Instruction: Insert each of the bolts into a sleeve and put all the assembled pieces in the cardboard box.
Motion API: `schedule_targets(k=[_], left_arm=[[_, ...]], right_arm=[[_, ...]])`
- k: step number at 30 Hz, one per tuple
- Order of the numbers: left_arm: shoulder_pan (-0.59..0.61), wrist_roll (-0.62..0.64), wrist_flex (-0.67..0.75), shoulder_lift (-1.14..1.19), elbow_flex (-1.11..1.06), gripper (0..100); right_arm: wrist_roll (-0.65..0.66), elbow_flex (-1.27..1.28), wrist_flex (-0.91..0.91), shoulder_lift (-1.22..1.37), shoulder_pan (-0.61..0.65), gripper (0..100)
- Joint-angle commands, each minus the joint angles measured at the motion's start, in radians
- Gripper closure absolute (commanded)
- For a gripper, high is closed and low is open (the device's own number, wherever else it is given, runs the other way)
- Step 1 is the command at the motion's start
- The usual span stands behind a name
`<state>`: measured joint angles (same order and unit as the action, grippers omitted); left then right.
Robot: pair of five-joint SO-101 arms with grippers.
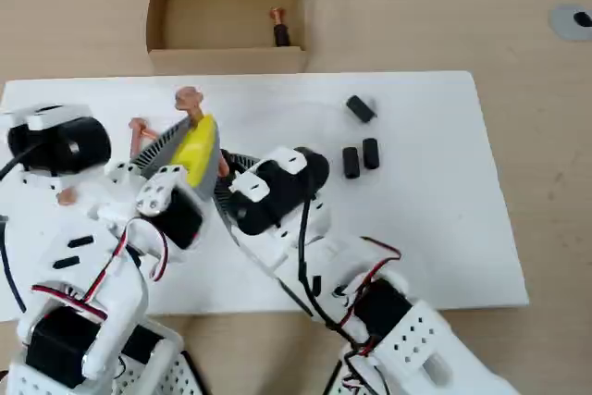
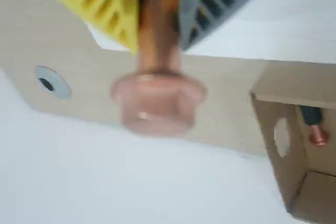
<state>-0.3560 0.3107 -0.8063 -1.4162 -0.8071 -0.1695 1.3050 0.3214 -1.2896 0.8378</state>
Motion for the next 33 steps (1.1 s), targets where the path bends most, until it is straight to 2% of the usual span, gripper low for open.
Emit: schedule_targets(k=[1,8,17,27,33], left_arm=[[-0.012,0.008,0.031,-0.01,0.026,99],[-0.006,0.006,0.052,-0.01,-0.008,99],[0.132,0.006,0.189,-0.024,-0.1,99],[0.126,-0.021,0.199,-0.242,-0.256,99],[0.048,-0.06,0.198,-0.318,-0.275,99]], right_arm=[[0.003,-0.005,-0.028,-0.024,0.016,98.8],[0.003,-0.005,-0.025,-0.024,0.016,98.8],[0.003,-0.005,-0.023,-0.024,0.015,98.8],[0.003,-0.004,-0.023,-0.024,0.012,98.8],[0.003,0.008,-0.028,-0.024,0.013,98.8]])
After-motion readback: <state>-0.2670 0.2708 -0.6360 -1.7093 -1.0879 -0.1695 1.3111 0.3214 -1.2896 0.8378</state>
